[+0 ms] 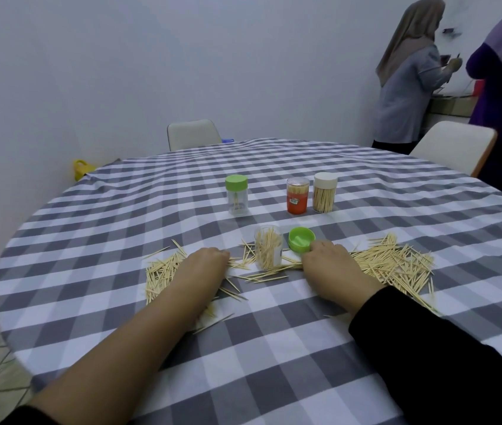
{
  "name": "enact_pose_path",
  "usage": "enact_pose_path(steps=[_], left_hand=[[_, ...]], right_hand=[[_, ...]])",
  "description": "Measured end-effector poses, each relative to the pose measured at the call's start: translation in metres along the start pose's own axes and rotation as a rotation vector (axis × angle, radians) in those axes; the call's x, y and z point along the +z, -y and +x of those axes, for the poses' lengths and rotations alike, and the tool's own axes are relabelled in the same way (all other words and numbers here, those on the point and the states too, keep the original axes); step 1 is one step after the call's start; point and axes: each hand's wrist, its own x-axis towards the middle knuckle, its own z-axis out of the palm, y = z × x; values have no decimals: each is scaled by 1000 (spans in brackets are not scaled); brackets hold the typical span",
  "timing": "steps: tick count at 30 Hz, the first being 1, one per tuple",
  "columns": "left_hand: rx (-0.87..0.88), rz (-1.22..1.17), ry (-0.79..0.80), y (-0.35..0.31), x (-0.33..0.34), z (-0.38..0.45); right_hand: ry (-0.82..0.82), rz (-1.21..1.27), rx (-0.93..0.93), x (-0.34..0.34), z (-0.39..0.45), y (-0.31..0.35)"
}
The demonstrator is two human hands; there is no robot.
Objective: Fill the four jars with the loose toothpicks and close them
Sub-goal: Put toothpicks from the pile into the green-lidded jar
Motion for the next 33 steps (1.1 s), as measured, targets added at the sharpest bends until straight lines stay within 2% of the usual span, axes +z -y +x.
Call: enact_pose_path(steps=[7,11,14,17,21,25,29,33], left_hand=[[-31,9,35,4,-5,9],[-175,-160,8,5,-15,22],[-270,-526,-213,8,-17,28],[-350,-947,-406,4,-26,31],[-394,-1410,-522,-12,-43,38],[-409,-1708,-601,-28,-43,41],[-353,-1936,-599,-38,-43,43],[-301,-1975,-551,-44,-44,43]], right_hand=[[-75,5,-24,-3,0,-2],[-44,91,70,-8,3,-10],[-7,255,187,-16,10,-18],[-88,509,277,-25,20,-22],[-326,1015,333,-34,37,-16],[-565,1493,297,-30,45,4],[-633,1599,292,-20,42,18],[-661,1590,271,-16,41,26]])
